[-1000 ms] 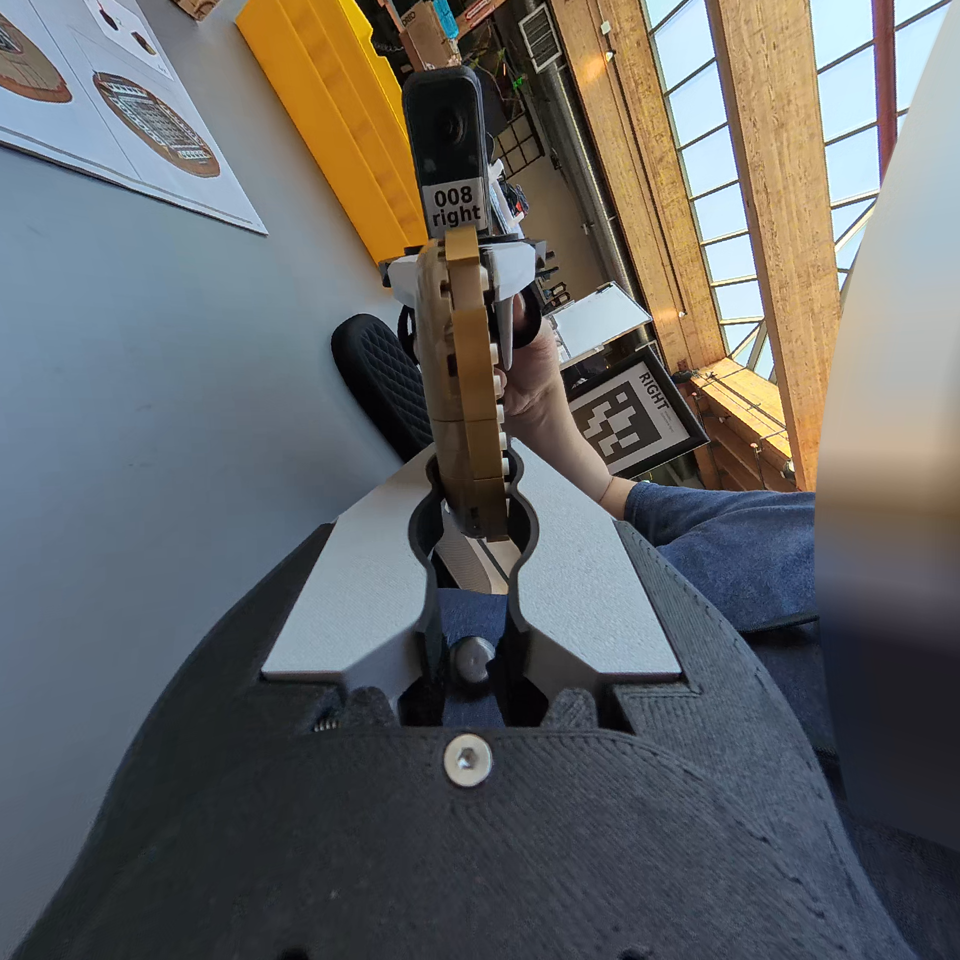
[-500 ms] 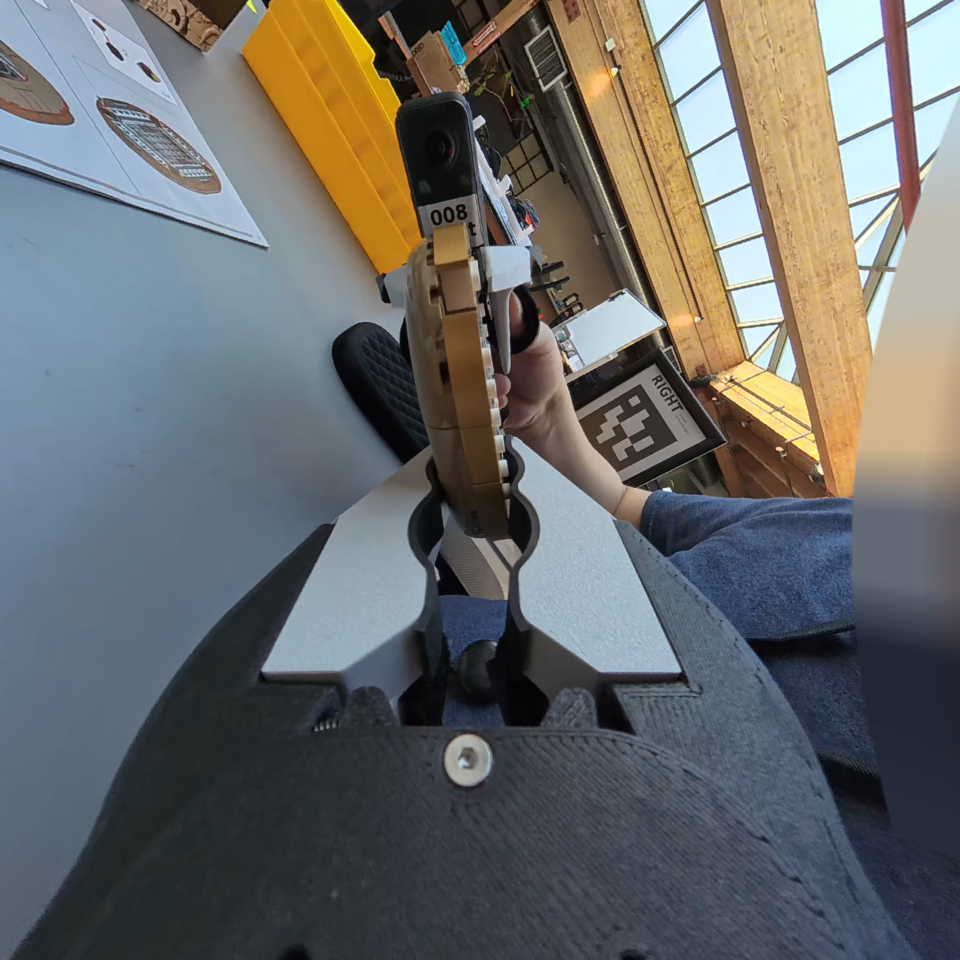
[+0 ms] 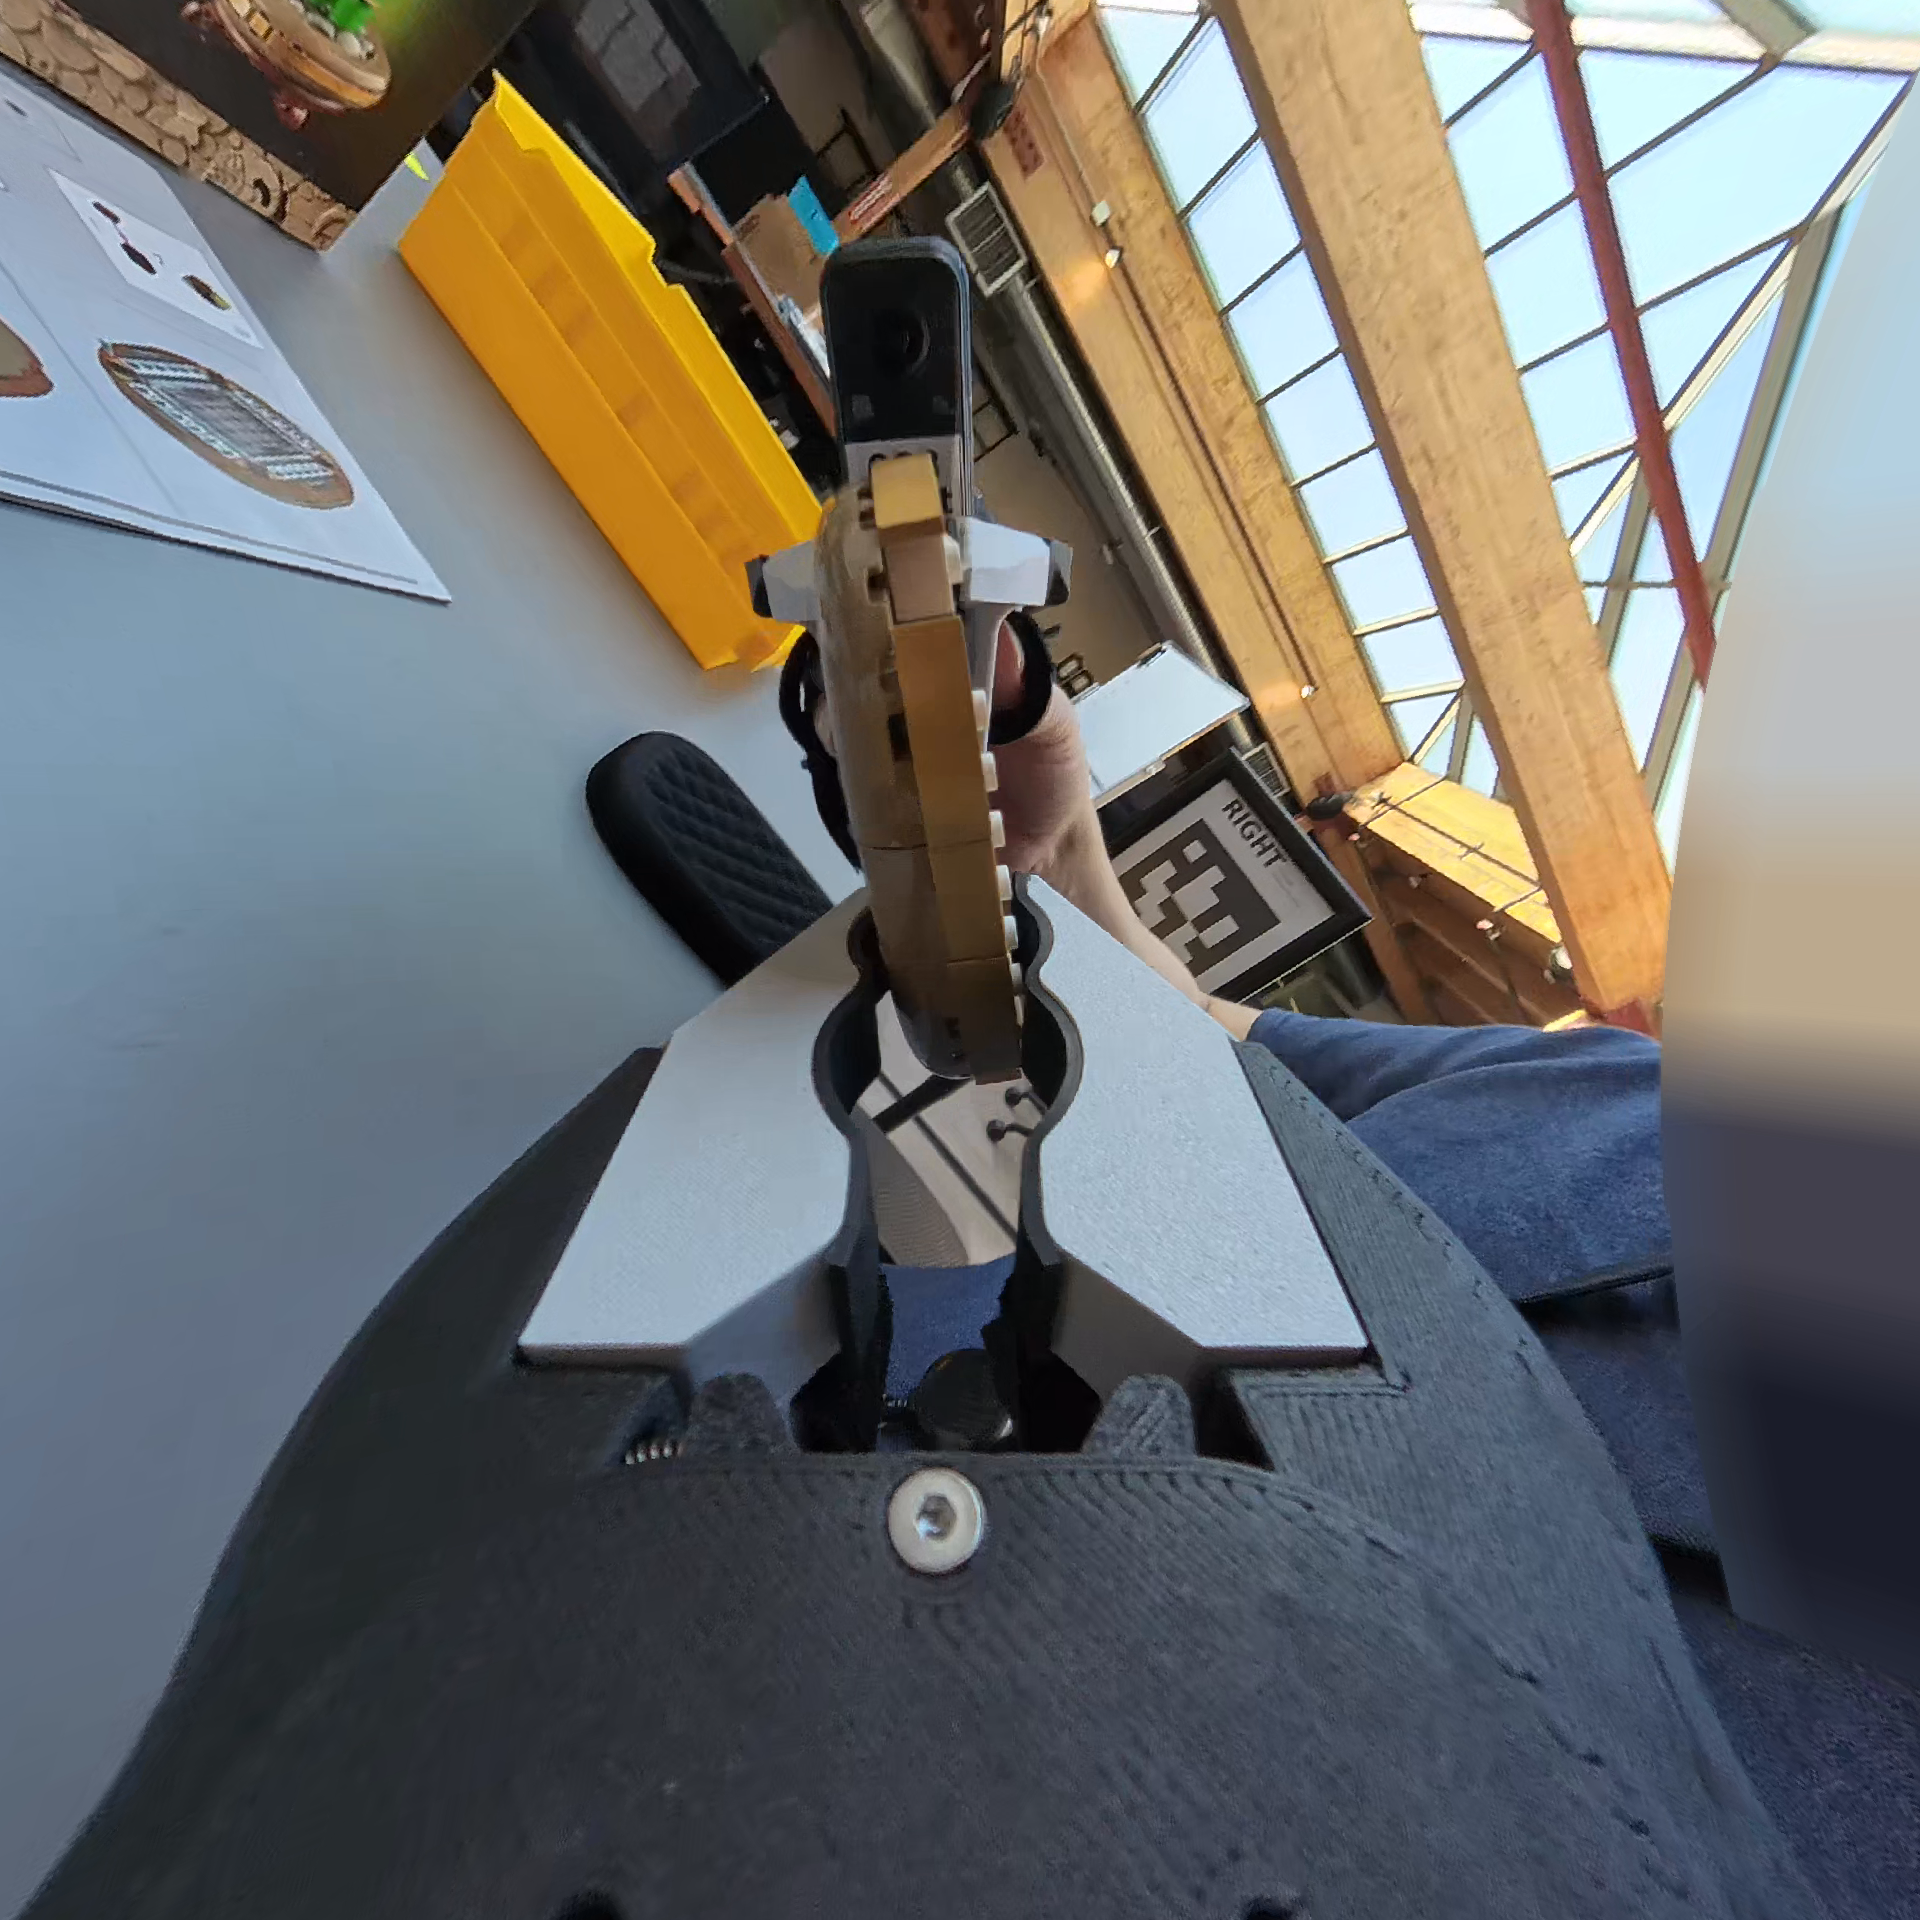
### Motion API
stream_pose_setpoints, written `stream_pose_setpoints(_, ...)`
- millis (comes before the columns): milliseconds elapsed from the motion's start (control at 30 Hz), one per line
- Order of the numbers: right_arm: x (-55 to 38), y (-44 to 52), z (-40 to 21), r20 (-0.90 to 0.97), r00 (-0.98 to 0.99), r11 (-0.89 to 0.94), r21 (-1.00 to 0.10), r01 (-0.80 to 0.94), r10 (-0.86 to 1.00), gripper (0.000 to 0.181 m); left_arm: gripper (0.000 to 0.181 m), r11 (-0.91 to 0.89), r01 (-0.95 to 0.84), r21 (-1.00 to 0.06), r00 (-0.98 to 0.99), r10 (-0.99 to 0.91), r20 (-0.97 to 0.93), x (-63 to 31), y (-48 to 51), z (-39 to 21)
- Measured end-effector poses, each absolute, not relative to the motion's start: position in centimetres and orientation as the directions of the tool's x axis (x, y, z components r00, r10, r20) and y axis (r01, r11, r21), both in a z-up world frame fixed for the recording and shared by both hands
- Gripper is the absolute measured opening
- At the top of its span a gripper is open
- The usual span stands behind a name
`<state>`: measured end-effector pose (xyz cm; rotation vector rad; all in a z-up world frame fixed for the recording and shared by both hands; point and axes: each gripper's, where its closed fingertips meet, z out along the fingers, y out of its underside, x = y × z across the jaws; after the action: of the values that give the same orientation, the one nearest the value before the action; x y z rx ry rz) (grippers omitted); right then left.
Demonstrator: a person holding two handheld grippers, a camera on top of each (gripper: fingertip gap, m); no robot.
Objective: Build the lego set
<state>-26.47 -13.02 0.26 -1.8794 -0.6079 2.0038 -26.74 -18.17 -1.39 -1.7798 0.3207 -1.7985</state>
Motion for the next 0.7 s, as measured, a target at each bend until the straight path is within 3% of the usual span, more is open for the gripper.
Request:
stream_pose_setpoints(167, -26.5, -12.7, 0.2, -0.845, -0.038, -0.846, -0.533, -0.005, 0.533, 0.018, 0.037, -0.784, 0.286, -0.551, 0.061, -0.559, 0.827, -26.2, -17.5, -1.6)
stream_pose_setpoints(367, -26.6, -13.0, 0.1, -0.867, -0.065, -0.869, -0.491, -0.06, 0.494, 0.019, 0.019, -0.74, 0.365, -0.566, 0.076, -0.582, 0.81, -25.5, -16.8, -1.9)
stream_pose_setpoints(467, -26.3, -13.4, 0.4, -0.854, -0.072, -0.857, -0.513, -0.036, 0.515, 0.018, 0.019, -0.765, 0.333, -0.552, 0.053, -0.569, 0.821, -25.5, -17.1, -1.6)
stream_pose_setpoints(567, -25.8, -13.4, 1.4, -0.86, -0.097, -0.865, -0.501, -0.03, 0.501, 0.031, 0.019, -0.787, 0.308, -0.535, 0.058, -0.546, 0.836, -25.5, -17.3, -1.4)
stream_pose_setpoints(700, -25.0, -13.2, 1.8, -0.839, -0.053, -0.84, -0.542, 0.013, 0.541, 0.03, 0.019, -0.811, 0.258, -0.525, 0.063, -0.528, 0.847, -25.2, -18.1, -1.4)
